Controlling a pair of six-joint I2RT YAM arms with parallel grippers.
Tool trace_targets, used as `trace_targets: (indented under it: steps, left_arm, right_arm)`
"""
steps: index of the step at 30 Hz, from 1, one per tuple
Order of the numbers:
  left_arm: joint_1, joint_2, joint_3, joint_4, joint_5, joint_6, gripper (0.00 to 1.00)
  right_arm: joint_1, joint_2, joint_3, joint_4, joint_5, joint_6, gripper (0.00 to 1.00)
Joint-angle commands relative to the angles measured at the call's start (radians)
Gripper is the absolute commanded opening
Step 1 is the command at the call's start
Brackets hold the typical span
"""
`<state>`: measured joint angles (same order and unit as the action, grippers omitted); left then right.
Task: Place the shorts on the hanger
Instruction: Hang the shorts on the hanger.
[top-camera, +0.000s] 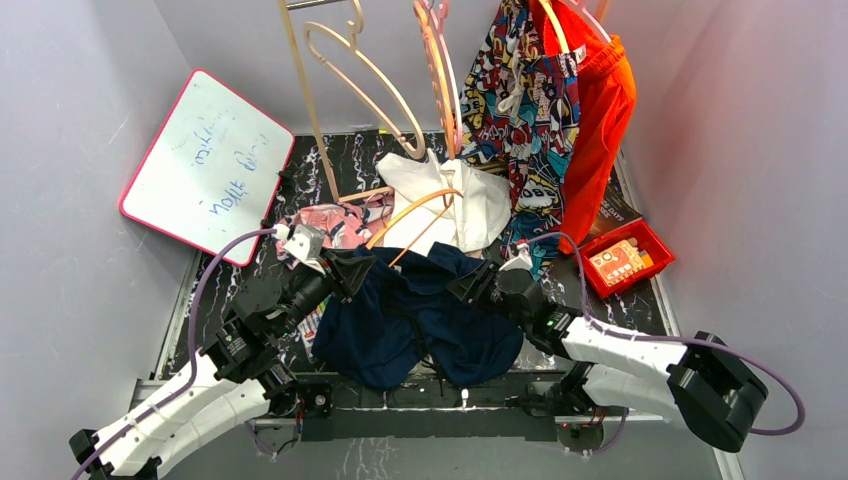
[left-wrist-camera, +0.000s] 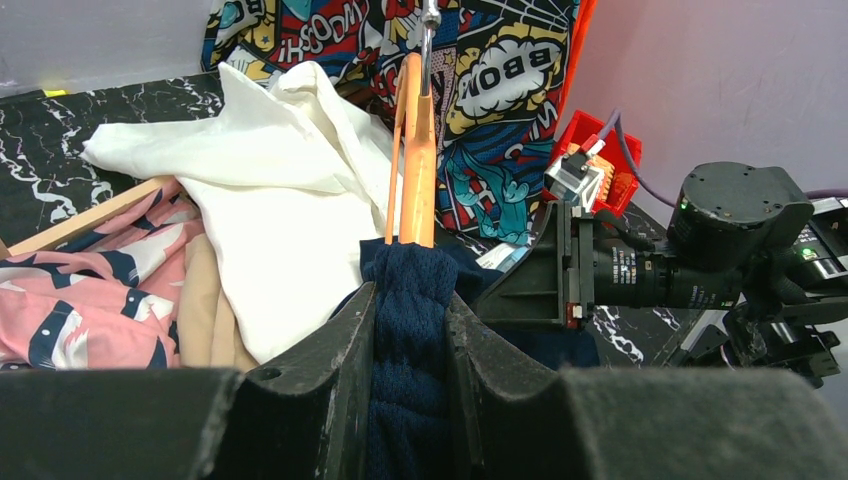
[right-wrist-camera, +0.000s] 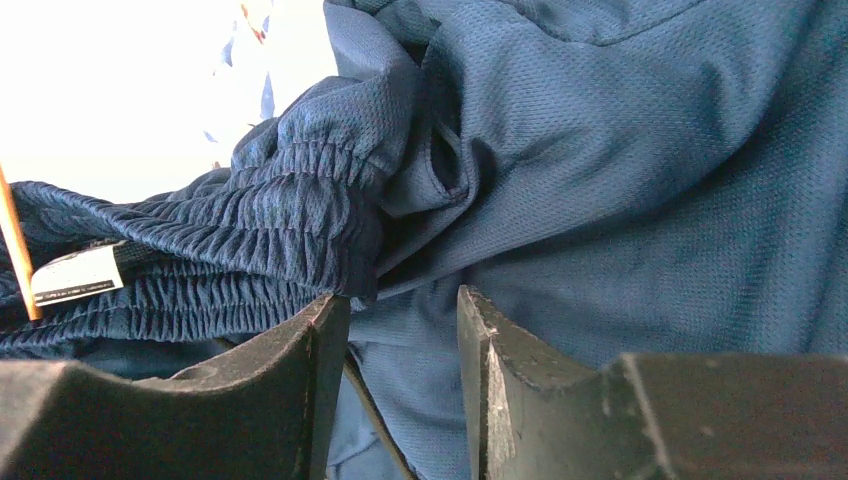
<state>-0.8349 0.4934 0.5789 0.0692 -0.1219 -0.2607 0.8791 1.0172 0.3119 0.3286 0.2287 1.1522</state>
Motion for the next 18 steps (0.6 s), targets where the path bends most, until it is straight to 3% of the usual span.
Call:
trace_targets:
  steps: [1,12,15,18]
  left_arm:
    - [0.001,-0.009,0.026,0.095,0.009,0.011,0.00]
    - [0.000,-0.019,0.030,0.081,0.013,0.012,0.00]
    - [0.002,-0.020,0.031,0.081,0.016,0.010,0.00]
    - [0.000,-0.025,0.037,0.073,0.021,0.012,0.00]
  right_arm:
    - [0.004,0.026,0.061,0.091,0.013,0.020,0.50]
    - [0.004,0.055,0.082,0.132,0.039,0.001,0.47]
    - [0.004,0.075,0.088,0.139,0.030,0.001,0.42]
    - [0.004,0.083,0.092,0.135,0.022,0.001,0.29]
